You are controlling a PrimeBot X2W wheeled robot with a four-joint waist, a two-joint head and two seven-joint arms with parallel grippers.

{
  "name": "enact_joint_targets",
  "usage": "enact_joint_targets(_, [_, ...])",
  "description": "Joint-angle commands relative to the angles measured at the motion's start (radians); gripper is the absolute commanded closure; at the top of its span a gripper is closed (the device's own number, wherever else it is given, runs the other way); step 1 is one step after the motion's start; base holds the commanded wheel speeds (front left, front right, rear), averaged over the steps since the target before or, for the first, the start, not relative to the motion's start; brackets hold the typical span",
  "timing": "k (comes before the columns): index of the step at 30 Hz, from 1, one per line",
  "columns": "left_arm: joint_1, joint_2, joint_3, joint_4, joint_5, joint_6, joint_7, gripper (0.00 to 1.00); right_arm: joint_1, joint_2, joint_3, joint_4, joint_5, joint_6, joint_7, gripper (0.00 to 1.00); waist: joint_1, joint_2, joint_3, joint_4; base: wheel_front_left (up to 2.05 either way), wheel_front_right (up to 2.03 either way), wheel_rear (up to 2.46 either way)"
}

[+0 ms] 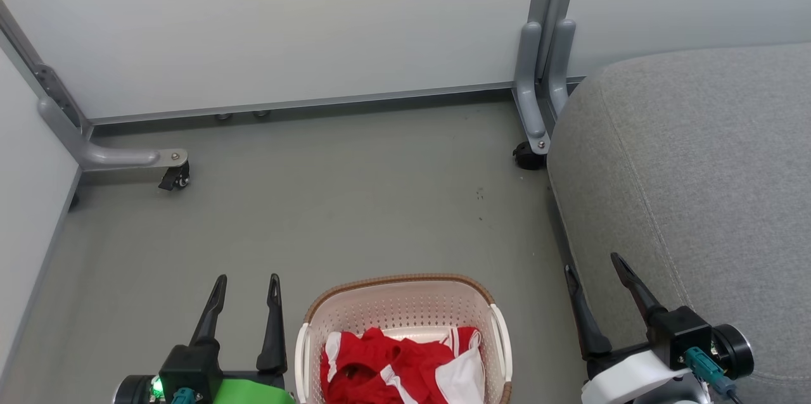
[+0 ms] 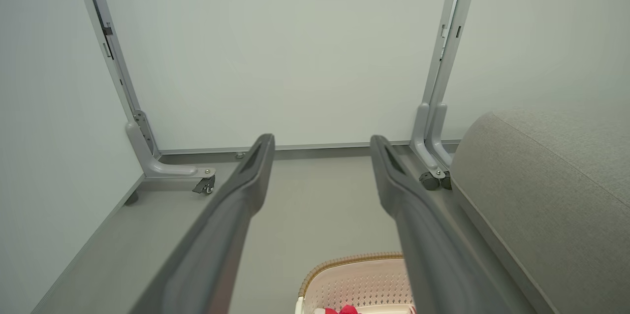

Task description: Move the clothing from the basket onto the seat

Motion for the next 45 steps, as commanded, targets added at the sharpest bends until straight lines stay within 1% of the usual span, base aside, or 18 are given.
enact_joint_targets(1, [0.004,0.006,0.000,0.002,0.009,-0.005,-0.003,0.00,-0.010,-0.005,-0.002,-0.002,0.007,0.000,-0.003,0.00,0.0000,0.0000,0.002,0.001,0.00,0.00,0.00])
enact_joint_targets(8, [-0.006,0.006,-0.008,0.018,-0.003,-0.011,-0.003,0.00,-0.012,-0.005,-0.011,-0.007,0.014,0.000,-0.003,0.00,0.0000,0.0000,0.025,0.006,0.00,0.00,0.00])
enact_joint_targets(14, [-0.053,0.006,-0.053,0.095,0.006,-0.038,-0.002,0.00,-0.034,-0.004,-0.023,-0.003,0.013,0.000,-0.003,0.00,0.0000,0.0000,0.087,0.010,0.00,0.00,0.00])
enact_joint_targets(17, [-0.092,0.006,-0.073,0.124,-0.007,-0.056,-0.002,0.00,-0.064,-0.006,-0.034,-0.006,0.023,0.000,-0.003,0.00,0.0000,0.0000,0.139,0.004,0.00,0.00,0.00])
enact_joint_targets(23, [-0.211,0.006,-0.121,0.207,0.022,-0.085,-0.002,0.00,-0.149,-0.018,-0.054,-0.031,0.038,0.000,-0.003,0.00,0.0000,0.0000,0.270,-0.008,0.00,0.00,0.00])
enact_joint_targets(30, [-0.360,0.006,-0.176,0.363,0.077,-0.113,-0.002,0.00,-0.256,-0.039,-0.039,-0.036,0.049,0.000,-0.003,0.00,0.0000,0.0000,0.405,-0.053,0.00,0.00,0.00])
enact_joint_targets(35, [-0.463,0.022,-0.243,0.458,0.135,-0.123,-0.002,0.00,-0.315,-0.043,-0.044,-0.063,0.052,0.000,-0.003,0.00,0.0000,0.0000,0.495,-0.086,0.00,0.00,0.00])
enact_joint_targets(40, [-0.573,0.051,-0.343,0.568,0.193,-0.128,-0.002,0.00,-0.368,-0.039,-0.065,-0.101,0.051,0.000,-0.003,0.00,0.0000,0.0000,0.591,-0.119,0.00,0.00,0.00])
enact_joint_targets(45, [-0.670,0.068,-0.383,0.680,0.212,-0.128,-0.002,0.00,-0.421,-0.029,-0.062,-0.123,0.055,0.000,-0.003,0.00,0.0000,0.0000,0.679,-0.152,0.00,0.00,0.00])
